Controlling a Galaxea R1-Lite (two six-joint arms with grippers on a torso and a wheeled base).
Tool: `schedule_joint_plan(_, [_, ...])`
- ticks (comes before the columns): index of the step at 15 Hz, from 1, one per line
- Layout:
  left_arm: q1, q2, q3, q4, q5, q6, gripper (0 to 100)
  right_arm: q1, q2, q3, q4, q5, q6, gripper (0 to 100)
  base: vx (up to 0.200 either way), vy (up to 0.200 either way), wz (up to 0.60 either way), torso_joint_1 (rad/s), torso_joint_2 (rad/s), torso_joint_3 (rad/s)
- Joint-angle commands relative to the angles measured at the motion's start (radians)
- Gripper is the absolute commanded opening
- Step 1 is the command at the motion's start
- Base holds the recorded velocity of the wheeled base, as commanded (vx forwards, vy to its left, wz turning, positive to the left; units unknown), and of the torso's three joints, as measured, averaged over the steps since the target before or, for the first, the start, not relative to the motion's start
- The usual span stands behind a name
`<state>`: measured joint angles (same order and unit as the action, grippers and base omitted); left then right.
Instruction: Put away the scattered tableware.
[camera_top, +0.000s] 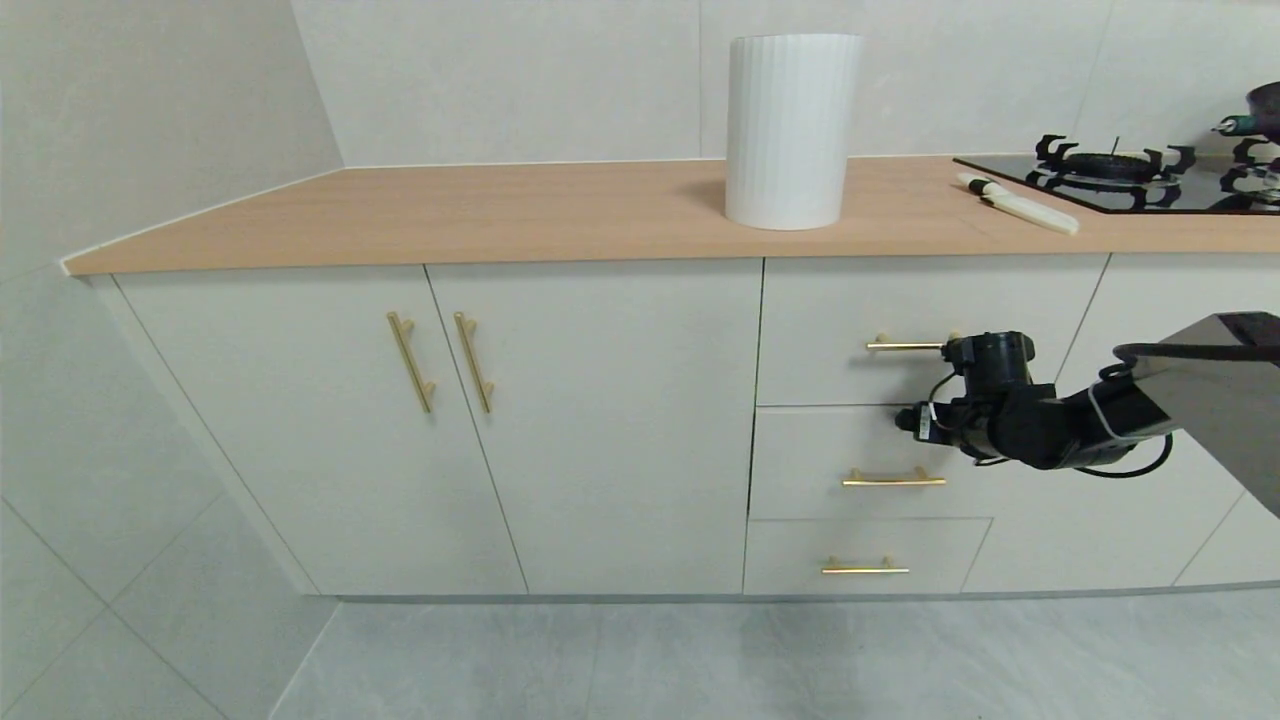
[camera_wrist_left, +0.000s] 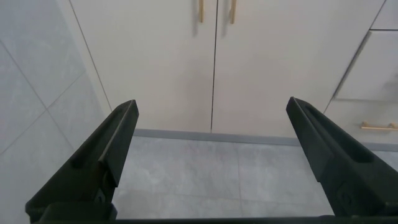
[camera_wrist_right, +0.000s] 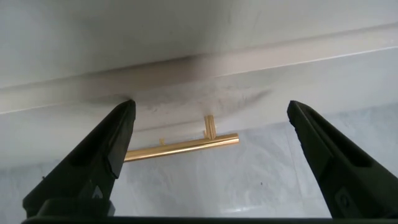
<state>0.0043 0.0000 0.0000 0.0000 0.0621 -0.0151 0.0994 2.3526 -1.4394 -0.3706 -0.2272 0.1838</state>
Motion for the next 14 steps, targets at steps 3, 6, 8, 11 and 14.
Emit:
schedule_joint_plan(3, [0.0,0.0,0.0,0.0,0.001,0.0,100,0.0,0.013,-0.001,-0.068,-0.001,0.017,100,0.0,0.0,0.0,0.0,0.0,0.0])
schedule_joint_plan(6, [0.0,0.0,0.0,0.0,0.001,0.0,100,0.0,-0.032,0.043,-0.07,-0.003,0.016,100,0.0,0.0,0.0,0.0,0.0,0.0])
schedule_joint_plan(8, [0.0,0.0,0.0,0.0,0.001,0.0,100,0.008,-0.118,0.108,-0.07,0.0,0.014,100,0.0,0.0,0.0,0.0,0.0,0.0])
schedule_joint_plan(11, [0.0,0.0,0.0,0.0,0.001,0.0,100,0.039,-0.306,0.298,-0.07,0.002,0.011,100,0.0,0.0,0.0,0.0,0.0,0.0])
schedule_joint_plan(14, [0.0,0.0,0.0,0.0,0.001,0.0,100,0.066,-0.642,0.563,-0.136,-0.043,0.002,100,0.0,0.0,0.0,0.0,0.0,0.0])
